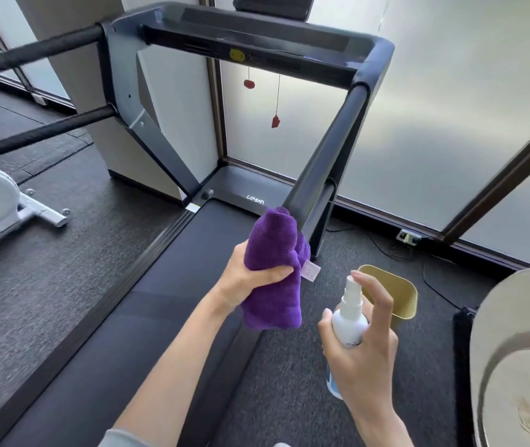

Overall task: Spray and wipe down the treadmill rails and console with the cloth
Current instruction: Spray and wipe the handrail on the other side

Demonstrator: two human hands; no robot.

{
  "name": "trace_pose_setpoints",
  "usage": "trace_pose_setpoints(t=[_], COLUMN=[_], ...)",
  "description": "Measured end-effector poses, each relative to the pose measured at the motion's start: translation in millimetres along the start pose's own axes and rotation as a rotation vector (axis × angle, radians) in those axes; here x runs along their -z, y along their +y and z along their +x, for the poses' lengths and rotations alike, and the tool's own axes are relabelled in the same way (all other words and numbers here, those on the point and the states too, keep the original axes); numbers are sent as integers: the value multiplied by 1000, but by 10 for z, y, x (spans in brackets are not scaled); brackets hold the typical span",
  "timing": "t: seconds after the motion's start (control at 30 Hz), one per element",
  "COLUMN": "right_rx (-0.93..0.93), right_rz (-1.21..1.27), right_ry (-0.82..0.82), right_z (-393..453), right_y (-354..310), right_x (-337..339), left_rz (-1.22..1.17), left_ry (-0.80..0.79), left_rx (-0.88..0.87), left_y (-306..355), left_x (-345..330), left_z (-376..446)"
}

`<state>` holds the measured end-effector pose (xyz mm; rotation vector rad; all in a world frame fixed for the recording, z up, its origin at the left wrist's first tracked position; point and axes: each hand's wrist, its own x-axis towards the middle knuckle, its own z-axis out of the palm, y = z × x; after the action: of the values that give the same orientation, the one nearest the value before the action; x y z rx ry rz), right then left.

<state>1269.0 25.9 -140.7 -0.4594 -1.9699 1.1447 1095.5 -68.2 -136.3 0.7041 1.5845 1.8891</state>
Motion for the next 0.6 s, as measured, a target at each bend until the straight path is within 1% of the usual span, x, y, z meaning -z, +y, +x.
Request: trace_pose_setpoints(t=[0.1, 0.17, 0.33, 0.37, 0.47, 0.5, 0.53, 0.6], right_rx=[-19, -29, -32, -32, -23, -18, -15, -30], right_rz=[-16, -24, -43, -53, -77, -79, -80, -76], right_ry=[15, 29, 45, 36, 27, 29, 38, 62], right_z=[-40, -68, -151, -162, -175, -178, -181, -183], right_y=[1, -9, -25, -31, -59, -67, -71, -73], right_x=[36, 53, 57, 51, 49, 58, 72, 105], left_rz=[-74, -112, -173, -188, -281, -304, -331, -382], left_ry=[-201, -265, -249, -247, -224, -231, -242, -256], left_rx=[144, 209, 271, 321, 597, 648, 671, 656], left_y=[44, 63, 30, 39, 28, 8, -6, -9], left_x=[105, 150, 151, 169, 255, 263, 263, 238], left_z=[96, 135, 138, 156, 269, 291, 298, 290])
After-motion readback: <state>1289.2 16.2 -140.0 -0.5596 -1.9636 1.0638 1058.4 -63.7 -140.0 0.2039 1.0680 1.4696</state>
